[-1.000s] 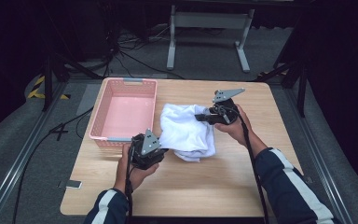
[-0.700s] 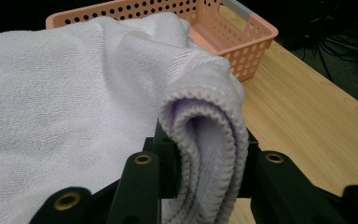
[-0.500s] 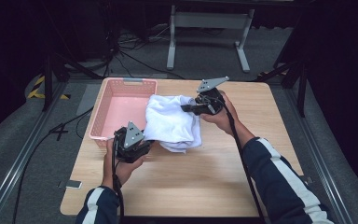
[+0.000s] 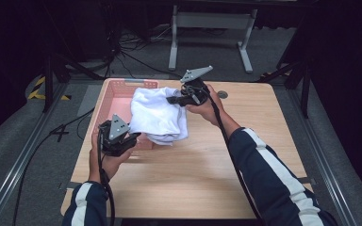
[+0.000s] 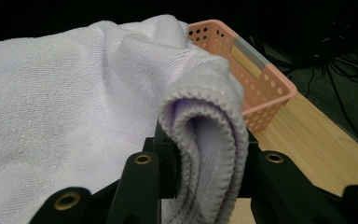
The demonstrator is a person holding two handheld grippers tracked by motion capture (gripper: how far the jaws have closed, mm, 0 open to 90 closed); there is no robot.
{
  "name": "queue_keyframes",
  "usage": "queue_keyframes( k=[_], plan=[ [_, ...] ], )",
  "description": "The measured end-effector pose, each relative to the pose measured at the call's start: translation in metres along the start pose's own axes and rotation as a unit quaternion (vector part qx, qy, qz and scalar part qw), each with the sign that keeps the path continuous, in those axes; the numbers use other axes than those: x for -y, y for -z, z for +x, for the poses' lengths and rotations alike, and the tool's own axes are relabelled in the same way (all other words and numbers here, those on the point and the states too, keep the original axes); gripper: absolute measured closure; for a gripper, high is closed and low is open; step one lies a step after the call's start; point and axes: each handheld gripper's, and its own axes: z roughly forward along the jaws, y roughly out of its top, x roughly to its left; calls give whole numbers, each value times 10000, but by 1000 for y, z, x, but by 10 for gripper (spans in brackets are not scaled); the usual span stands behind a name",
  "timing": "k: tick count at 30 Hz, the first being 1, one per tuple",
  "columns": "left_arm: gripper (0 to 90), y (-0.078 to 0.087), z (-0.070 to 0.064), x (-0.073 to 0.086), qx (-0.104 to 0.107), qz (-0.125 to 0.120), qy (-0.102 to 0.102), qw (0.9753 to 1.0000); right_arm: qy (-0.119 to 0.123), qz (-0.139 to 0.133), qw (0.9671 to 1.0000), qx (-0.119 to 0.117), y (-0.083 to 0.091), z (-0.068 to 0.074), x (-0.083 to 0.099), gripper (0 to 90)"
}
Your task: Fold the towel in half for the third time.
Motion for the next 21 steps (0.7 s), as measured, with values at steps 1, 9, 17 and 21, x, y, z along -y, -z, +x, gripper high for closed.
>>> queue_keyframes(
  k=[1, 9, 17, 21],
  plan=[
    [662, 2, 3, 0, -47, 35, -23, 10000, 13, -15, 10000, 3, -3, 0, -3, 704],
    [662, 11, 28, 4, -244, 44, 101, 9996, -11, -34, 10000, -64, -33, 3, -28, 703],
    [660, 10, 60, 19, -275, 172, 289, 9991, -162, -2, 9998, -86, -64, 4, -37, 701],
    [659, 6, 71, 24, -319, 244, 386, 9984, -205, 42, 9997, -81, -79, 5, -39, 700]
  ],
)
